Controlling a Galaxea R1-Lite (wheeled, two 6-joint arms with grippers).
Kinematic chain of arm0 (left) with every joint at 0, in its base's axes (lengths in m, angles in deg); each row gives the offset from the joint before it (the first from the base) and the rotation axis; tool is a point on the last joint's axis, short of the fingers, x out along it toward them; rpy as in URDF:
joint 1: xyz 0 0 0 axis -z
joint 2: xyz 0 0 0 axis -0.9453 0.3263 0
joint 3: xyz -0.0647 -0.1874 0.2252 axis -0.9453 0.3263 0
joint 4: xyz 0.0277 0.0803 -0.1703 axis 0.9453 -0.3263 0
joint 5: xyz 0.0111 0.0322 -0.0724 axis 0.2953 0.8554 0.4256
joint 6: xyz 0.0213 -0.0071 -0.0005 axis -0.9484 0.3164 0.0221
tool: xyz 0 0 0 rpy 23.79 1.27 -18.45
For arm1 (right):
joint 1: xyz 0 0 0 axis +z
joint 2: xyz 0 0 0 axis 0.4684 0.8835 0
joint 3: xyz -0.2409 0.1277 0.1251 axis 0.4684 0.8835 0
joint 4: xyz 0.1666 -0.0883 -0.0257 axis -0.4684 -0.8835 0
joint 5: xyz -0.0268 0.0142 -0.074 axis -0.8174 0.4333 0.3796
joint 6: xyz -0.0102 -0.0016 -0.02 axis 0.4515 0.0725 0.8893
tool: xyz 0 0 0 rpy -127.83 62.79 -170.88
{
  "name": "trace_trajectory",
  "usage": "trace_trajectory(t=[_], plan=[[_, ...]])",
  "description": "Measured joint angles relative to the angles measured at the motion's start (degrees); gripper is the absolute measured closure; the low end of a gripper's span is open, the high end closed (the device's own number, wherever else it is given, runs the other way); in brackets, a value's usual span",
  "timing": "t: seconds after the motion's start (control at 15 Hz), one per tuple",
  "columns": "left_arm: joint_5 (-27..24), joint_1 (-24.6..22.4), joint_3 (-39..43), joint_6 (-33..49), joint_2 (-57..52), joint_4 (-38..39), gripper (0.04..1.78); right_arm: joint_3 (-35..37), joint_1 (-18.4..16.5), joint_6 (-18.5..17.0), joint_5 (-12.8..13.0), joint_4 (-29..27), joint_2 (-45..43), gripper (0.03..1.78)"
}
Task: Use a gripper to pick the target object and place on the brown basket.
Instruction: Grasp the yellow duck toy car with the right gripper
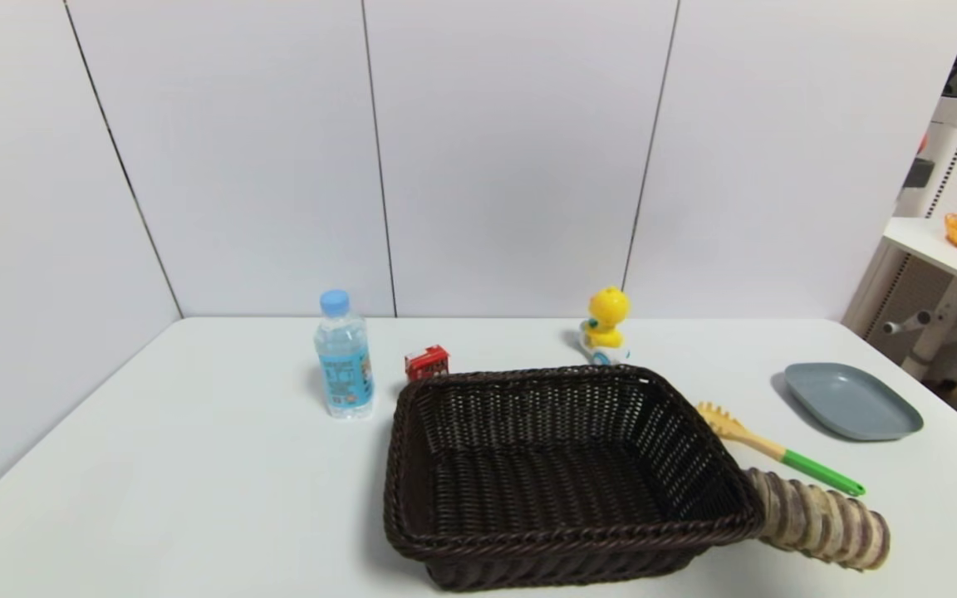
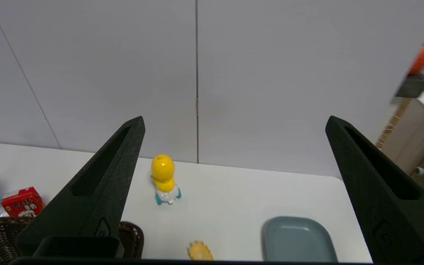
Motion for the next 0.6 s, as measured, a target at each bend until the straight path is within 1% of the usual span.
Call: trace_trajectory(t=[0.07, 0.13, 0.27, 0.33, 0.4, 0.47, 0.53, 0.6], plan=[[-0.02, 0.00, 0.00, 0.00, 0.00, 0.02, 0.13, -2.19, 0.57, 0.02, -1.82, 0.41, 4.05, 0.12], [-0.02, 0.00, 0.00, 0.00, 0.00, 0.02, 0.13, -3.60, 1.34, 0.11, -4.60, 0.69, 7.66, 0.12], [0.02, 0.00, 0.00, 0.00, 0.00, 0.02, 0.13, -5.36, 2.67, 0.90, -11.74, 1.80, 14.36, 0.12], [0.02, 0.00, 0.00, 0.00, 0.00, 0.00, 0.13, -5.95, 3.44, 1.87, -15.15, 3.17, 17.64, 0.12], [0.00, 0.00, 0.00, 0.00, 0.00, 0.02, 0.13, -6.25, 4.22, 2.73, -17.51, 4.78, 20.39, 0.12], [0.04, 0.00, 0.00, 0.02, 0.00, 0.02, 0.13, -6.41, 5.01, 3.17, -19.27, 6.07, 22.82, 0.12], [0.04, 0.00, 0.00, 0.00, 0.00, 0.02, 0.13, -6.50, 5.89, 3.45, -20.48, 6.81, 25.25, 0.12], [0.04, 0.00, 0.00, 0.00, 0.00, 0.02, 0.13, -6.47, 6.69, 3.52, -21.03, 7.89, 27.34, 0.12]])
